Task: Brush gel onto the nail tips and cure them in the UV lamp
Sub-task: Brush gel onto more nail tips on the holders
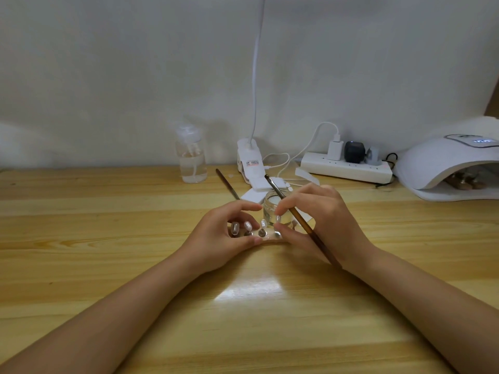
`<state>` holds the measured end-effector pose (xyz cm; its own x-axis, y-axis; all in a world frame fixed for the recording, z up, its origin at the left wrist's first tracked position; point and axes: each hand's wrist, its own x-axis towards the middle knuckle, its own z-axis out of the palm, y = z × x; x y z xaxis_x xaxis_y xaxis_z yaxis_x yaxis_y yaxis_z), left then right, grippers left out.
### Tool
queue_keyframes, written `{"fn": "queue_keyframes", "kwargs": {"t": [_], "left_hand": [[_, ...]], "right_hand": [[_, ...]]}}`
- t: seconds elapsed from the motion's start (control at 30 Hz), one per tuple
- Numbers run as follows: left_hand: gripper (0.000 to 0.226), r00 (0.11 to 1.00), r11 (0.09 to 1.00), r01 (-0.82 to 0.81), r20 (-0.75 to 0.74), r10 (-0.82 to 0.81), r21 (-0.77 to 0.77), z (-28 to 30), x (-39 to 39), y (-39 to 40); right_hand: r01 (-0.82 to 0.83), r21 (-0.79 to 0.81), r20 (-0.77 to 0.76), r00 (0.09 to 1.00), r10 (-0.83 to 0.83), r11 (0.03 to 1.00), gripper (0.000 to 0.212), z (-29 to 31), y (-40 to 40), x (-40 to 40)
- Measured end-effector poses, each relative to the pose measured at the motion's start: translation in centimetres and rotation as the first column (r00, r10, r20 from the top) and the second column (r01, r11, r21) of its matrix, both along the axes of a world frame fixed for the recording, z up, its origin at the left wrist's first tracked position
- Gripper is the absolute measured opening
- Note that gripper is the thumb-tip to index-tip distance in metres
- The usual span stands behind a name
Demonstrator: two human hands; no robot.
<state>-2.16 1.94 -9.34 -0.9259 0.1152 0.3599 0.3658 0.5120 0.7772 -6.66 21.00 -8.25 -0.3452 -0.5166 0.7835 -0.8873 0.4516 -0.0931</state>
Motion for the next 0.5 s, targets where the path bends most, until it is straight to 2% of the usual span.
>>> {"fn": "queue_keyframes", "kwargs": {"t": [0.5], "left_hand": [[0.047,1.0,1.0,-0.013,0.001,0.013,-0.016,0.12,0.0,0.0]], "right_hand": [[-0.047,0.135,0.067,0.997,0.038,0.99,0.027,0.58,0.88,-0.2]]}}
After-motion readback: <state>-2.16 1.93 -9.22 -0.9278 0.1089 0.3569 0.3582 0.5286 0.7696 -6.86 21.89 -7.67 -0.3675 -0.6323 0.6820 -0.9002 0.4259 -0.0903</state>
